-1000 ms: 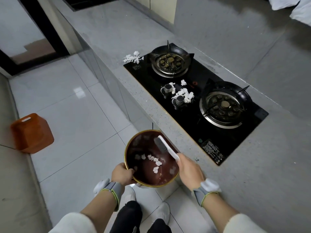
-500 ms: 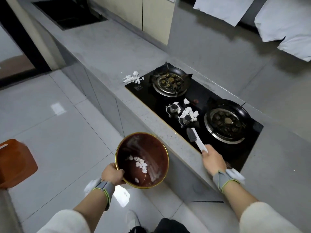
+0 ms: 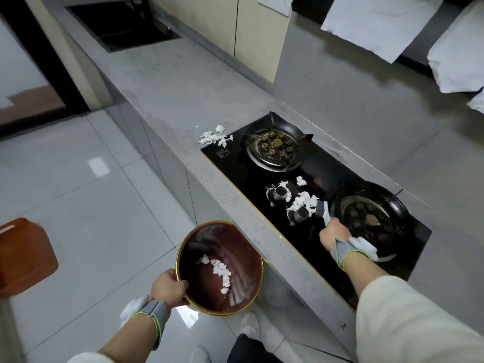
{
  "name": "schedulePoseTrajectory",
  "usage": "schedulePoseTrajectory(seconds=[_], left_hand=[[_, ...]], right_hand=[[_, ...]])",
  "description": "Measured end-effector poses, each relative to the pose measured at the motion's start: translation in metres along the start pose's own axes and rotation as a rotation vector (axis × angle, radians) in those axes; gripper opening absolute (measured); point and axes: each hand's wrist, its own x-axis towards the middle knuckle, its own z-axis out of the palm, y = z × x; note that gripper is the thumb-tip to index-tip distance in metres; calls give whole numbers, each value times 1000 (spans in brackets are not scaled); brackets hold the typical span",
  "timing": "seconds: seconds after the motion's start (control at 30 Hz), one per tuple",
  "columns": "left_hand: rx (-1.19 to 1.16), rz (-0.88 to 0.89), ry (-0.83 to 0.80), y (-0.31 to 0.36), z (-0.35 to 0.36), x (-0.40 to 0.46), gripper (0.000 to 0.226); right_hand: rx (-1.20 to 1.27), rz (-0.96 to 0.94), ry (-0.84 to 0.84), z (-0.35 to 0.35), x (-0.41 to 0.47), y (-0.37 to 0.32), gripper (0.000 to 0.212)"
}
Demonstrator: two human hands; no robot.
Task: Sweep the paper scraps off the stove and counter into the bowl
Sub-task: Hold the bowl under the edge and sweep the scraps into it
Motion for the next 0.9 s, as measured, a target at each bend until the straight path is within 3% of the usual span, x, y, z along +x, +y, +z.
schedulePoseTrajectory(seconds=[0.3,0.43,0.63,0.8,0.9], left_hand=[[77,-28,-25,16,6,12,16],[103,-21,-20,14,6,15,18],[89,-8,-21,12,8,13,14],[80,1,-47,8,11,6,15],[51,1,-61,4,13,6,19]], right_hand=[[-292,-233,6,-48,36,-40,26],[-416,-308,26,-49,27,-61,31],[-507,-313,-18,3,1,-71,89],[-420,-407,72,42,-38,-48,48],[-394,-448,84,58,-58,-29,40]])
